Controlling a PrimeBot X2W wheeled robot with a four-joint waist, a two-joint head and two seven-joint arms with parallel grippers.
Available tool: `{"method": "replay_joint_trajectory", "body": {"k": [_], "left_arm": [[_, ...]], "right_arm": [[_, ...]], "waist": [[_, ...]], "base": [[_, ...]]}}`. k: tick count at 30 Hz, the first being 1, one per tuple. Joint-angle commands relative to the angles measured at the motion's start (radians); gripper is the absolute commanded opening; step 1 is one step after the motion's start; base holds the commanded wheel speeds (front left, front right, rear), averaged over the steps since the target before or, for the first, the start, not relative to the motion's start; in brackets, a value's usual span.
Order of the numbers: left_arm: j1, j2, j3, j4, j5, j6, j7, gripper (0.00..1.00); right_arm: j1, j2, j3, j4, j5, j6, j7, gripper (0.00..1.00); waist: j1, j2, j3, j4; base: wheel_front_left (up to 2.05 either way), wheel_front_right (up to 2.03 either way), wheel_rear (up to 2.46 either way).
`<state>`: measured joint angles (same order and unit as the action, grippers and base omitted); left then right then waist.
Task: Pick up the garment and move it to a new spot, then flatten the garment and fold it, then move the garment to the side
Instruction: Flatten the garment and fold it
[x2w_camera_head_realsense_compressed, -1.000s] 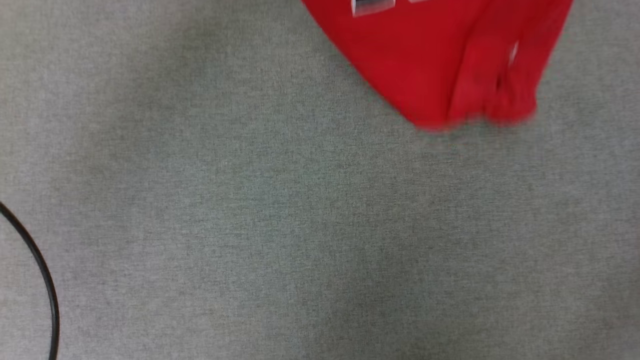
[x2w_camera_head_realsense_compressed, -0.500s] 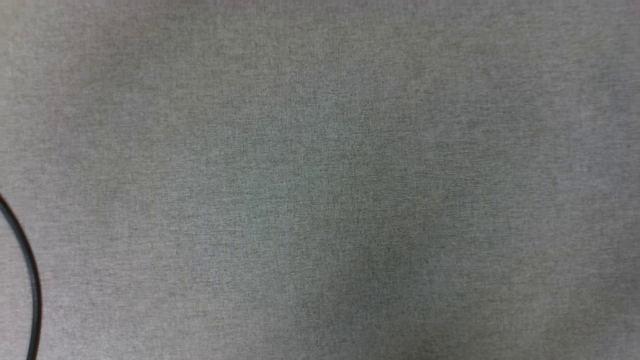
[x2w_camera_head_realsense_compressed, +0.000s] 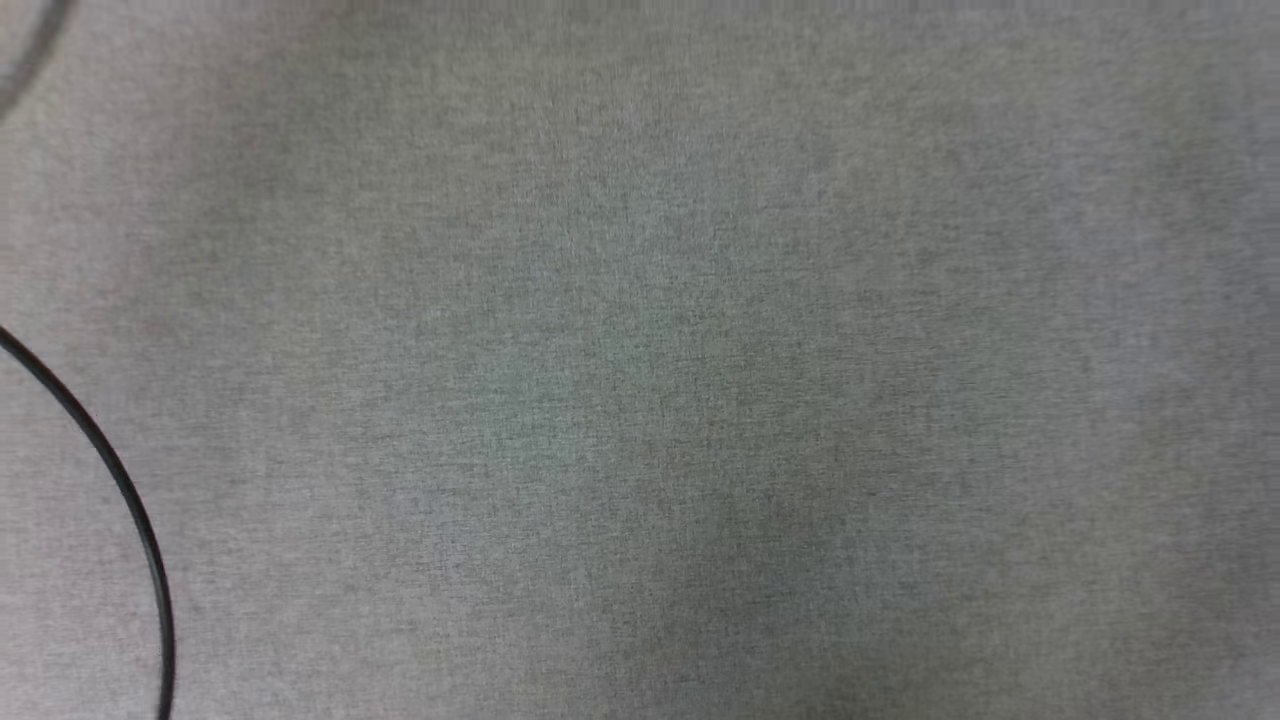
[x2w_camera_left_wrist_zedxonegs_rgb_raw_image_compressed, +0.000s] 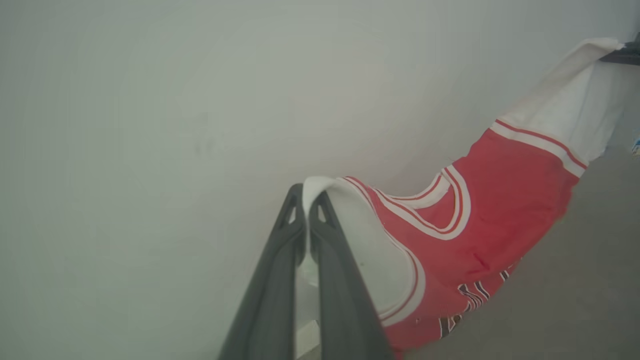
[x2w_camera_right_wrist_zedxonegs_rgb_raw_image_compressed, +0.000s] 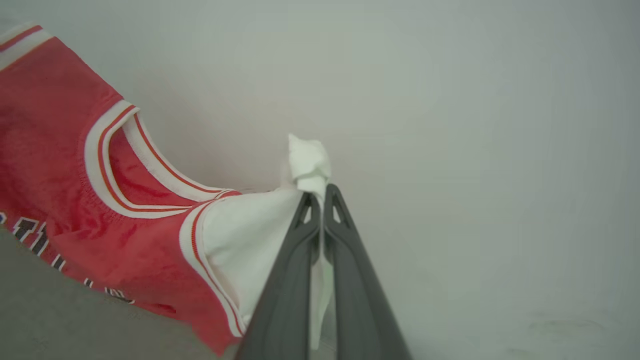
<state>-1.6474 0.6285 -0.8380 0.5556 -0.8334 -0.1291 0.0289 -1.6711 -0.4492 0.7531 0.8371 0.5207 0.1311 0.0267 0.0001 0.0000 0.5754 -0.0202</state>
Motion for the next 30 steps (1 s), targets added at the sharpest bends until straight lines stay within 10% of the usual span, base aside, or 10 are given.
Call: {"method": "replay_joint_trajectory", "body": {"k": [1,10,30], "left_arm": [[0.044,0.009,-0.005,-0.005,-0.010,0.000,-0.020,0.00],[0.464,0.053,-0.052,-0.061,-0.100,0.036,-0.143,0.00],[1.373,0.230,-0.086,-0.384,-0.332,0.298,-0.289,0.00]], "right_arm": [[0.045,0.010,0.015,0.002,0.019,-0.001,-0.011,0.00],[0.371,-0.013,0.141,-0.057,0.184,-0.001,-0.088,0.00],[1.035,-0.251,0.317,-0.270,0.363,-0.001,-0.157,0.00]], "waist": [[-0.0001,0.0000,-0.026,-0.004],[-0.0001,0.0000,-0.154,-0.019],[-0.0001,0.0000,-0.454,-0.050]], "base": [[0.00,0.00,0.00],[0.00,0.00,0.00],[0.00,0.00,0.00]]}}
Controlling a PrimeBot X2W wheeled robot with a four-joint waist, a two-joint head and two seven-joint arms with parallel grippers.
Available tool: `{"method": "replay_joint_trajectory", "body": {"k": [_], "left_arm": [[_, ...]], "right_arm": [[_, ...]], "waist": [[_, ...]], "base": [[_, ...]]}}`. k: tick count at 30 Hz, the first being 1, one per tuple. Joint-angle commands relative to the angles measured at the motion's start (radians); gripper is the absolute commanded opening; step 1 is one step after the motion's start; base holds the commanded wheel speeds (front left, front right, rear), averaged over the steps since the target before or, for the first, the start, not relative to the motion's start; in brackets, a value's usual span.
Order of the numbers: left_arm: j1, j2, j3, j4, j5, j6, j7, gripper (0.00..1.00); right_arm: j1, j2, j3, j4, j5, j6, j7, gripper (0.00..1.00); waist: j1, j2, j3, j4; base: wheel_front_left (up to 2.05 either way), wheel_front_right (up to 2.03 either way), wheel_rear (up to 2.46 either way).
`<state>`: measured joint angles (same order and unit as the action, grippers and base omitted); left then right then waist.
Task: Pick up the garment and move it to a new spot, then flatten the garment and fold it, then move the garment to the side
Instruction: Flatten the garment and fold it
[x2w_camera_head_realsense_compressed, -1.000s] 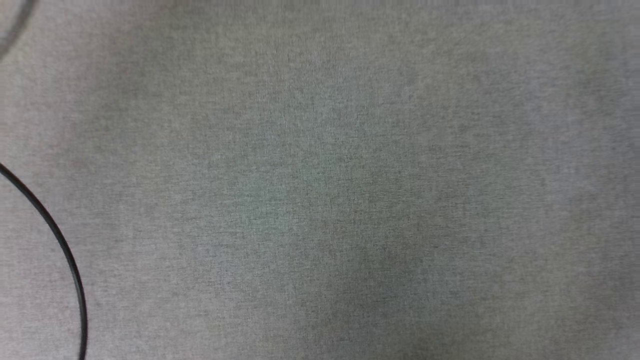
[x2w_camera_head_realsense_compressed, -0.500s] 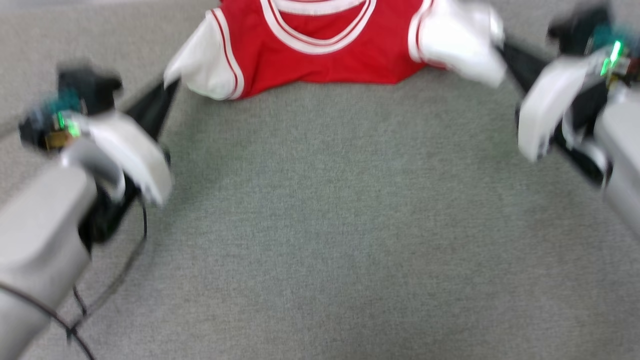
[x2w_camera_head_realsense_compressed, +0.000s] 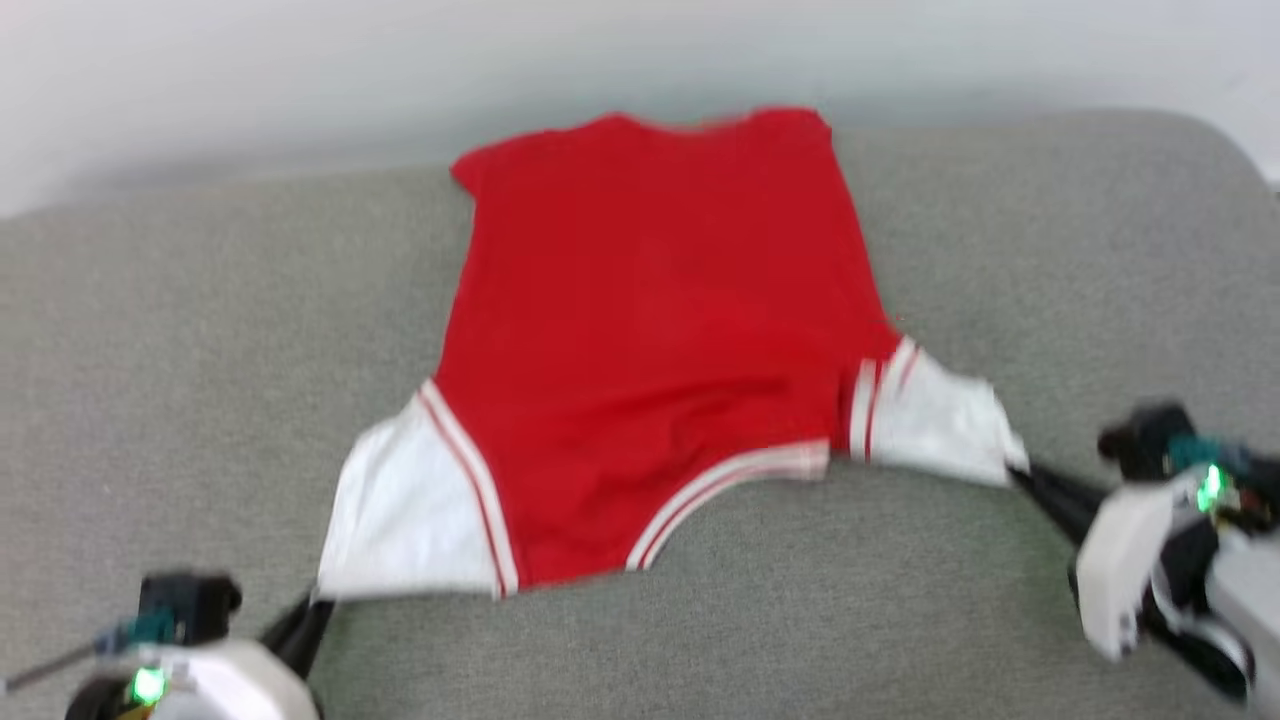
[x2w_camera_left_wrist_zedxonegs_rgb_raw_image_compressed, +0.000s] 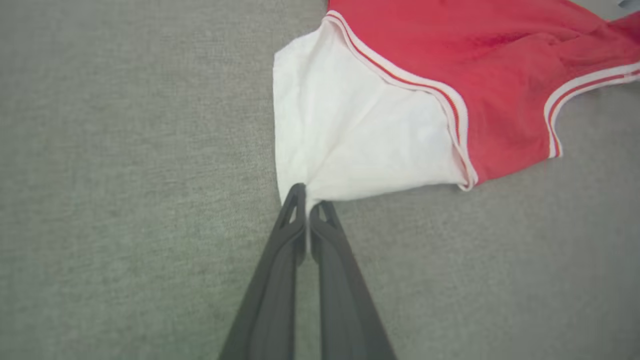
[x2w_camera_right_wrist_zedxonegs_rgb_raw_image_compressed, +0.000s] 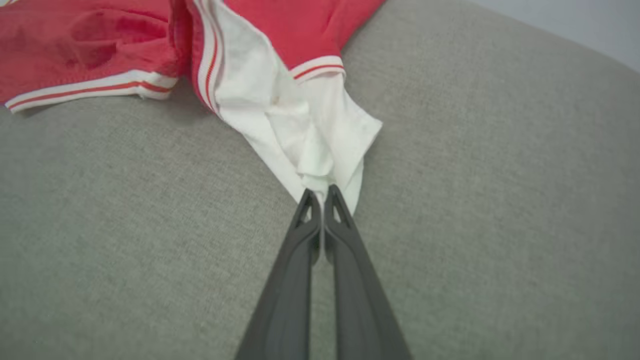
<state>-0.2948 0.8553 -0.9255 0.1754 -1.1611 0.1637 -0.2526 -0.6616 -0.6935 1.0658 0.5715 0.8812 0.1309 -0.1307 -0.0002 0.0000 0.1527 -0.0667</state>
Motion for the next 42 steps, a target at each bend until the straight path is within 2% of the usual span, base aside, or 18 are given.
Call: {"method": "replay_joint_trajectory", "body": {"k": [1,11,15,18,19,20,21,29,30,34,38,42], "left_arm": [[0.056,0.008,0.008,-0.013,-0.014,0.015,-0.007,0.00],[0.351,0.011,0.136,-0.124,-0.041,0.088,-0.014,0.00],[0.418,0.022,0.166,-0.148,-0.008,0.110,-0.014,0.00],[0.433,0.016,0.184,-0.170,0.008,0.113,-0.014,0.00],[0.433,0.012,0.185,-0.179,0.014,0.114,-0.014,0.00],[0.428,0.008,0.188,-0.187,0.023,0.116,-0.014,0.00],[0.420,0.005,0.192,-0.194,0.035,0.118,-0.014,0.00],[0.358,-0.024,0.236,-0.260,0.119,0.142,-0.014,0.00],[0.358,-0.024,0.236,-0.260,0.119,0.142,-0.014,0.00],[0.326,-0.048,0.281,-0.301,0.167,0.158,-0.014,0.00],[0.290,-0.055,0.303,-0.341,0.219,0.172,-0.014,0.00],[0.251,-0.067,0.313,-0.378,0.262,0.177,-0.014,0.00]], "right_arm": [[0.052,-0.025,0.001,-0.020,0.006,0.000,0.002,0.00],[0.370,-0.172,-0.073,-0.166,0.039,-0.001,0.029,0.00],[0.461,-0.191,-0.110,-0.205,0.030,-0.001,0.072,0.00],[0.481,-0.173,-0.160,-0.228,0.020,-0.001,0.099,0.00],[0.484,-0.164,-0.181,-0.235,0.017,0.000,0.106,0.30],[0.485,-0.157,-0.207,-0.240,0.018,0.000,0.115,0.68],[0.479,-0.151,-0.233,-0.250,0.012,0.000,0.117,1.00],[0.397,-0.163,-0.481,-0.386,-0.080,0.000,0.168,1.00],[0.397,-0.163,-0.481,-0.386,-0.080,0.000,0.168,1.00],[0.311,-0.146,-0.642,-0.474,-0.148,0.000,0.220,1.00],[0.172,-0.083,-0.742,-0.530,-0.190,0.000,0.341,1.00],[-0.027,-0.035,-0.746,-0.499,-0.214,0.000,0.522,1.00]], "waist": [[0.0002,0.0000,-0.042,-0.005],[0.0002,0.0000,-0.105,0.007],[0.0002,0.0000,-0.103,0.010],[0.0002,0.0000,-0.086,0.010],[0.0002,0.0000,-0.079,0.010],[0.0002,0.0000,-0.072,0.010],[0.0002,0.0000,-0.065,0.011],[0.0002,0.0000,0.009,0.033],[0.0002,0.0000,0.009,0.033],[0.0002,0.0000,0.063,0.054],[0.0002,0.0000,0.130,0.077],[0.0002,0.0000,0.204,0.108]], "base": [[0.00,0.00,0.00],[0.00,0.00,0.00],[0.00,0.00,0.00],[0.00,0.00,0.00],[0.00,0.00,0.00],[0.00,0.00,0.00],[0.00,0.00,0.00],[0.00,0.00,0.00],[0.00,0.00,0.00],[0.00,0.00,0.00],[0.00,0.00,0.00],[0.00,0.00,0.00]]}}
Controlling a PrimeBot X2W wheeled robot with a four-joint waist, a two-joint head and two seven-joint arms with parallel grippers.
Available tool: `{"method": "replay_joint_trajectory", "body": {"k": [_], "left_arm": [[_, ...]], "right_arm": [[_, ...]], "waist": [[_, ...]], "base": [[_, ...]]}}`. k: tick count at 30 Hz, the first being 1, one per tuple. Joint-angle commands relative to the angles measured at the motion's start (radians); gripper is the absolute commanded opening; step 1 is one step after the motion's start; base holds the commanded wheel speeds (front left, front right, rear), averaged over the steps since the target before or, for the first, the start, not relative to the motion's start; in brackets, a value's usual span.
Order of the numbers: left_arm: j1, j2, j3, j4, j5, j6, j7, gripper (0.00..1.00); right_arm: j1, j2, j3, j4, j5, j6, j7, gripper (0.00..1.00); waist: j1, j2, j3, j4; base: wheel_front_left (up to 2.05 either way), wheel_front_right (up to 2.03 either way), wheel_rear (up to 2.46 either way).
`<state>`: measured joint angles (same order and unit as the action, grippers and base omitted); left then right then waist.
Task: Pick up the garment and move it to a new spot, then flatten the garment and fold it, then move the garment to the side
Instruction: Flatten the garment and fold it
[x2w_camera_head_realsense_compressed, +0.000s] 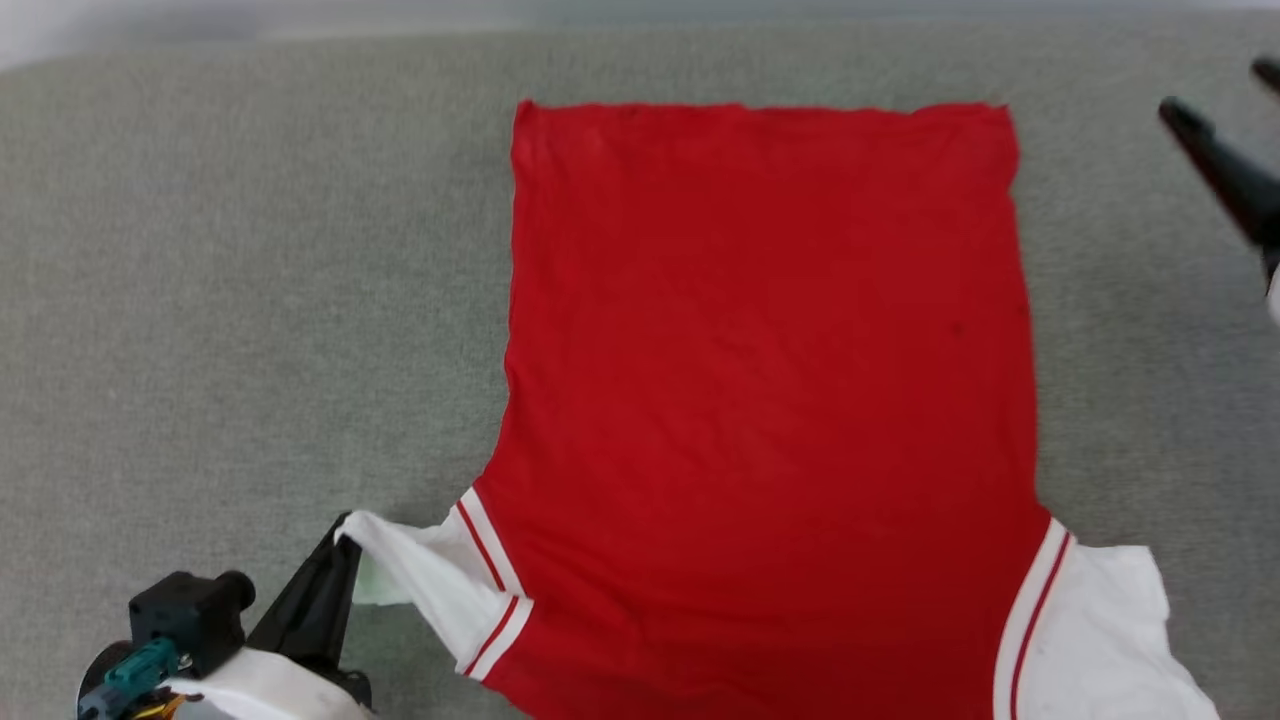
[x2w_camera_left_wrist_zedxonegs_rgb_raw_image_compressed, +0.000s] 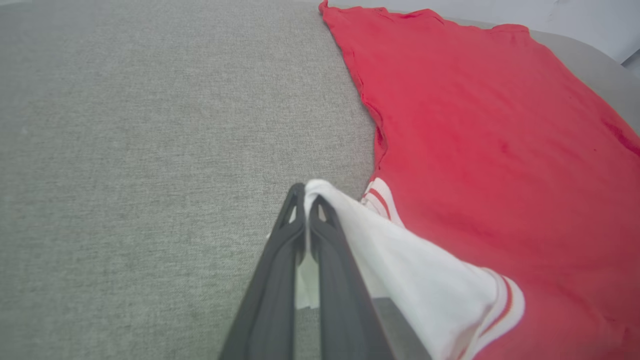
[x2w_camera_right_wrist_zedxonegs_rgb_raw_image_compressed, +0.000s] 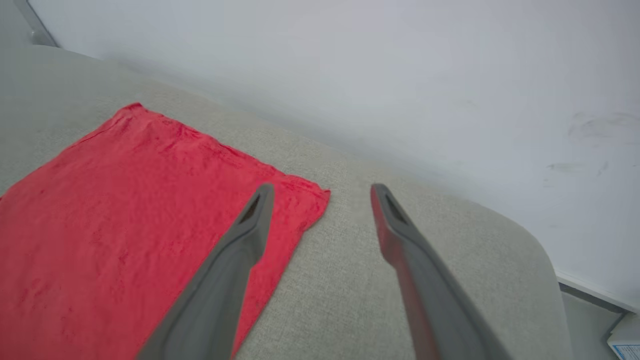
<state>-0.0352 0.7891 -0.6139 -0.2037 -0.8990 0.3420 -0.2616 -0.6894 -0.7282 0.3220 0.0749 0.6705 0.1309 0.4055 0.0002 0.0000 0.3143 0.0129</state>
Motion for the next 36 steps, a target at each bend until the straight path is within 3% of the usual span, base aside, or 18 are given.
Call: {"method": "replay_joint_trajectory", "body": {"k": [1,8,13,20,27,28,29,36], "left_arm": [[-0.021,-0.003,0.001,-0.005,0.010,-0.001,-0.005,0.00],[-0.101,-0.033,-0.014,-0.030,0.066,-0.004,-0.004,0.00],[-0.153,-0.059,-0.025,-0.045,0.098,-0.015,-0.004,0.00],[-0.215,-0.081,-0.041,-0.059,0.137,-0.023,-0.001,0.00],[-0.224,-0.104,-0.045,-0.061,0.148,-0.023,-0.002,0.00],[-0.224,-0.106,-0.045,-0.057,0.149,-0.025,-0.003,0.00],[-0.223,-0.108,-0.044,-0.053,0.151,-0.024,-0.003,0.00],[-0.187,-0.121,-0.030,-0.035,0.149,-0.028,-0.004,0.00]], "right_arm": [[-0.042,0.009,0.008,0.020,-0.005,0.000,0.037,1.00],[-0.340,0.033,0.087,0.194,0.025,0.000,0.463,1.00],[-0.479,0.032,0.107,0.286,-0.002,0.000,0.697,1.00],[-0.541,0.103,0.022,0.390,-0.069,0.000,0.778,1.00],[-0.394,0.124,0.022,0.435,-0.071,0.000,0.787,1.00],[-0.385,0.119,0.020,0.430,-0.070,0.000,0.777,0.43],[-0.381,0.114,0.017,0.424,-0.066,0.000,0.773,0.00],[-0.426,0.070,0.015,0.335,-0.038,0.000,0.697,0.00]], "waist": [[-0.0002,0.0000,0.061,0.039],[-0.0002,0.0000,0.185,0.108],[-0.0002,0.0000,0.270,0.151],[-0.0002,0.0000,0.364,0.197],[-0.0002,0.0000,0.382,0.206],[-0.0002,0.0000,0.378,0.204],[-0.0002,0.0000,0.371,0.200],[-0.0002,0.0000,0.273,0.164]], "base": [[0.00,0.00,0.00],[0.00,0.00,0.00],[0.00,0.00,0.00],[0.00,0.00,0.00],[0.00,0.00,0.00],[0.00,0.00,0.00],[0.00,0.00,0.00],[0.00,0.00,0.00]]}}
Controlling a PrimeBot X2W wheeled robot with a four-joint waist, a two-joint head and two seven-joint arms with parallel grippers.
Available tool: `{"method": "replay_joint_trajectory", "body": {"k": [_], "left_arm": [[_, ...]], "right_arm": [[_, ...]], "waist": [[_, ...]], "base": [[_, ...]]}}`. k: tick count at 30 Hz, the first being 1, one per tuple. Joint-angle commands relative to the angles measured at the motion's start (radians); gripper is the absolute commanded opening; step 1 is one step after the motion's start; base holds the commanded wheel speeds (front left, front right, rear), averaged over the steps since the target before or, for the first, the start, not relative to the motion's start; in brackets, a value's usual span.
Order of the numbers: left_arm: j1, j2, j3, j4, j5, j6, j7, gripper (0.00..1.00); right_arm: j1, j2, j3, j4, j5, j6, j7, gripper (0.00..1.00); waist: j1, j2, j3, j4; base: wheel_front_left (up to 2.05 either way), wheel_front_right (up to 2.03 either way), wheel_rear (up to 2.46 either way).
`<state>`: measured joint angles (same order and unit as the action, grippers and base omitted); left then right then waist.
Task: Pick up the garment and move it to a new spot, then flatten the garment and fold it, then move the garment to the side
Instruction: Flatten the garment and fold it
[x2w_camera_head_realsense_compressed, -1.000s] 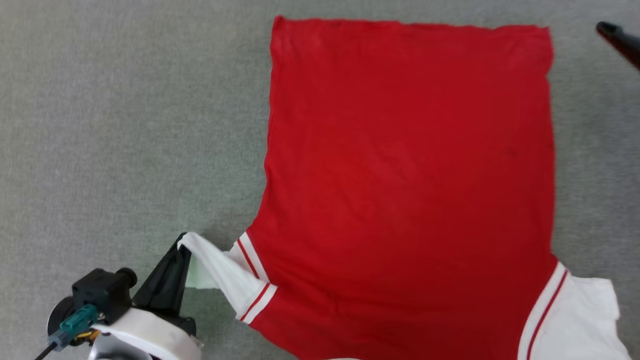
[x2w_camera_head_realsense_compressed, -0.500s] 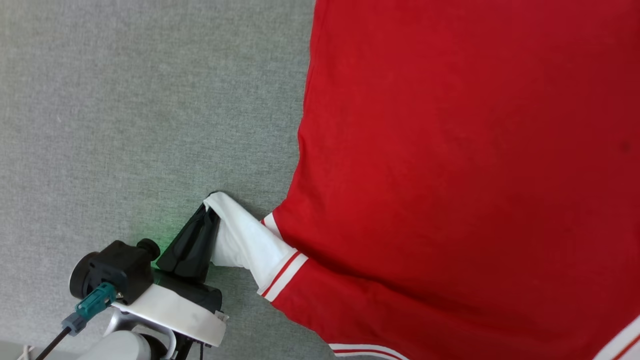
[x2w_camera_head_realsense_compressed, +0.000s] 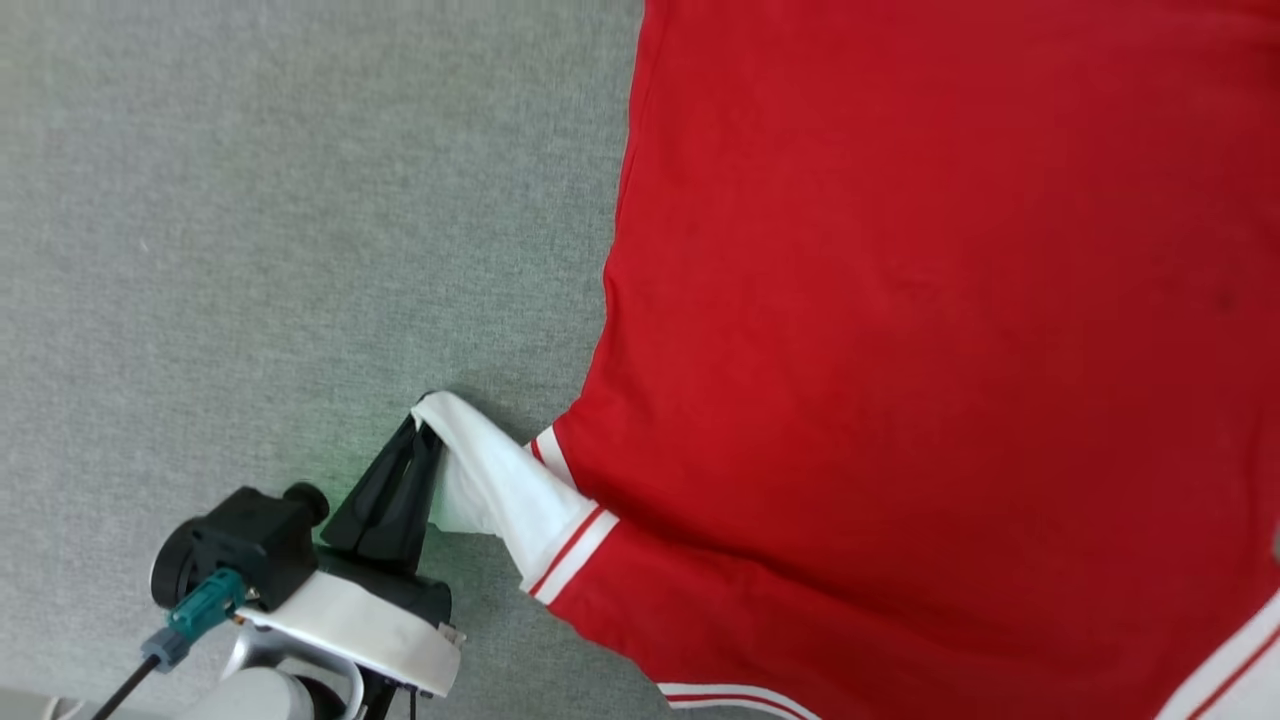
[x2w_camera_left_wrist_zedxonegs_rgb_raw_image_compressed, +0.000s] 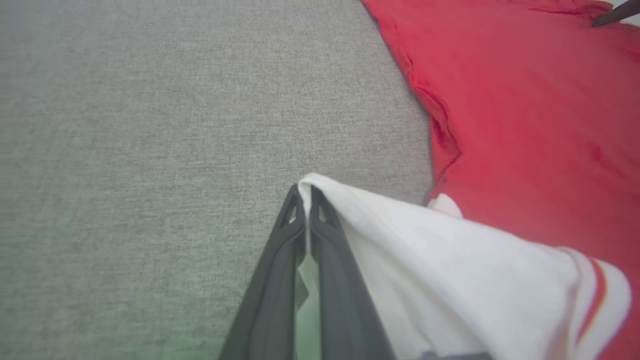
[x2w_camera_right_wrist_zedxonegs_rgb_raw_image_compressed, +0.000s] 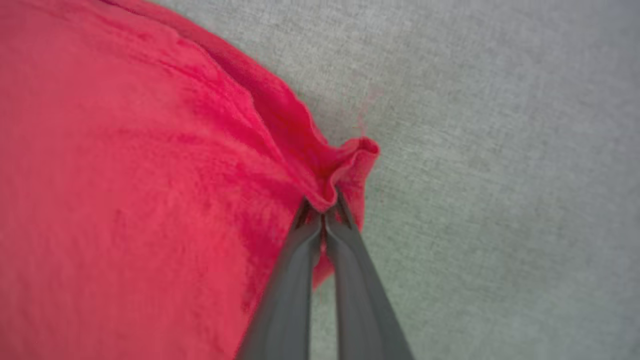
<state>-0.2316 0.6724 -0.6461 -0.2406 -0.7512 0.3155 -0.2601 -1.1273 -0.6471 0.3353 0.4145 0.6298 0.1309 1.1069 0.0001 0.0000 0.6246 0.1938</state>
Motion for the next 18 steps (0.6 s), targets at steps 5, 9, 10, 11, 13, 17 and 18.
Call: {"method": "replay_joint_trajectory", "body": {"k": [5,9,10,11,13,17,18], "left_arm": [[0.053,0.003,0.016,0.012,-0.007,0.006,-0.007,0.00],[0.092,0.010,0.027,0.008,-0.023,0.006,-0.007,0.00],[0.100,0.013,0.030,0.007,-0.025,0.011,-0.007,0.00],[0.106,0.016,0.031,0.008,-0.025,0.013,-0.007,0.00],[0.119,0.017,0.032,0.006,-0.030,0.018,-0.007,0.00],[0.139,0.030,0.036,0.003,-0.036,0.028,-0.001,0.00],[0.143,0.034,0.040,0.003,-0.039,0.028,0.000,0.00]], "right_arm": [[0.106,-0.096,0.077,-0.108,0.084,0.000,-0.058,0.00],[0.233,-0.183,0.120,-0.209,0.166,0.000,-0.101,0.00],[0.266,-0.207,0.121,-0.235,0.182,0.000,-0.116,0.00],[0.302,-0.228,0.119,-0.258,0.195,0.000,-0.136,0.00],[0.389,-0.258,0.106,-0.291,0.226,0.000,-0.181,0.00],[0.574,-0.313,0.079,-0.353,0.262,0.000,-0.246,0.00],[0.622,-0.321,0.070,-0.369,0.270,0.000,-0.257,0.00]], "waist": [[-0.0001,0.0000,-0.140,-0.050],[-0.0001,0.0000,-0.210,-0.085],[-0.0001,0.0000,-0.220,-0.093],[-0.0001,0.0000,-0.231,-0.102],[-0.0001,0.0000,-0.249,-0.119],[-0.0001,0.0000,-0.273,-0.149],[-0.0001,0.0000,-0.275,-0.157]], "base": [[0.00,0.00,0.00],[0.00,0.00,0.00],[0.00,0.00,0.00],[0.00,0.00,0.00],[0.00,0.00,0.00],[0.00,0.00,0.00],[0.00,0.00,0.00]]}}
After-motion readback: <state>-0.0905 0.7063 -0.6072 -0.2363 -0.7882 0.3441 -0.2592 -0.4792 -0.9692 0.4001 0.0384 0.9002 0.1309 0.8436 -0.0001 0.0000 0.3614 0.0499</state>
